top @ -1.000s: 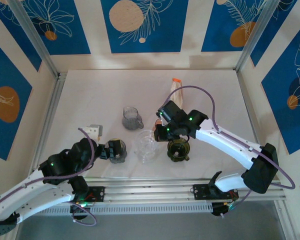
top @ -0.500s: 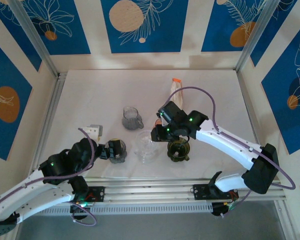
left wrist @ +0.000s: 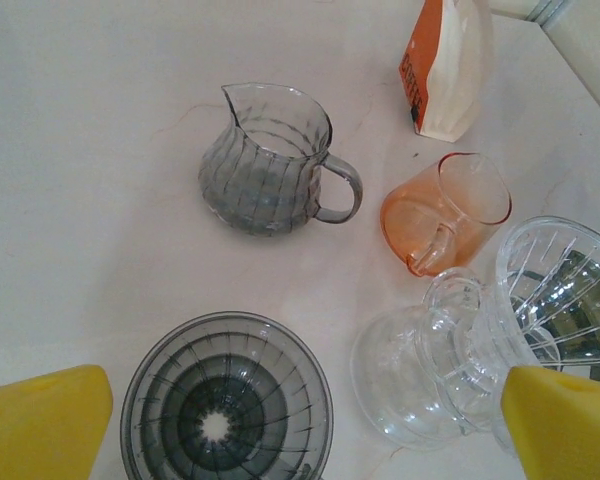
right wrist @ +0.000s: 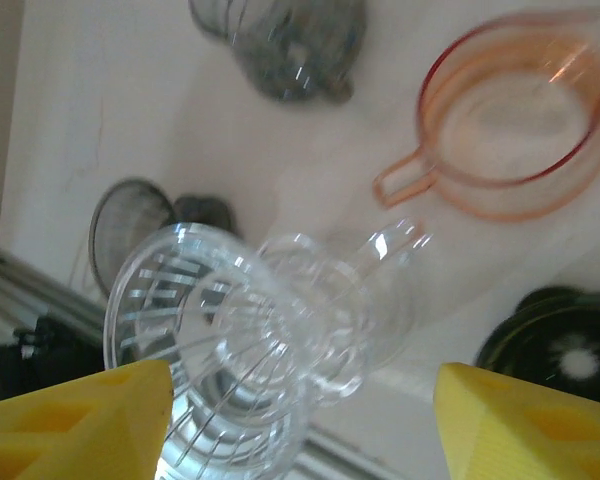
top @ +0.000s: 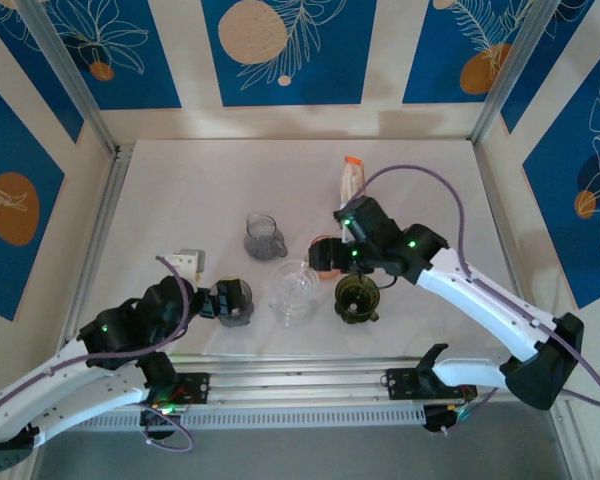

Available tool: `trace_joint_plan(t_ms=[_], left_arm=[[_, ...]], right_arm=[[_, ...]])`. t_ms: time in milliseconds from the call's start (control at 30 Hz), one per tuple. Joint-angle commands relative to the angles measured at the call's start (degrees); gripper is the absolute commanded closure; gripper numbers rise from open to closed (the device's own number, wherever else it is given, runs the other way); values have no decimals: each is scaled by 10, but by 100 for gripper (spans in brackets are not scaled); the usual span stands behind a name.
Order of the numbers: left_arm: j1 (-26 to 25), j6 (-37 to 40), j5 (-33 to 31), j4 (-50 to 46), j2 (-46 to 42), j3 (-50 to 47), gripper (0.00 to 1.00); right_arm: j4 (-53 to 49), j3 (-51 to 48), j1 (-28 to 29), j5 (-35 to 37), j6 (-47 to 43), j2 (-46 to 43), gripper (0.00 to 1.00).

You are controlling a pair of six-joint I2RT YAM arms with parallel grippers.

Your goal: Place the coffee filter in the dripper

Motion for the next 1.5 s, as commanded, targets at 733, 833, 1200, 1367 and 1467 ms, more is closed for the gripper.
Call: trace_joint_plan(t_ms=[733,833,1200,1367,1467], left_arm=[[4,28,-17,51,56,1,0],[4,32,-17,52,62,2,0],[4,41,-21,64,69,-2,0],[4,44,-22,66,73,-1,0],[4,44,-23,66,74,-2,0]], right_arm=[[46,296,-219,186,-99,396,66],[45,323,-226,188,-94,423,66],[17,396,-230,207,-75,494,69],[10,414,-232,208,-72,512,69],[7,421,-234,208,-67,521,70]])
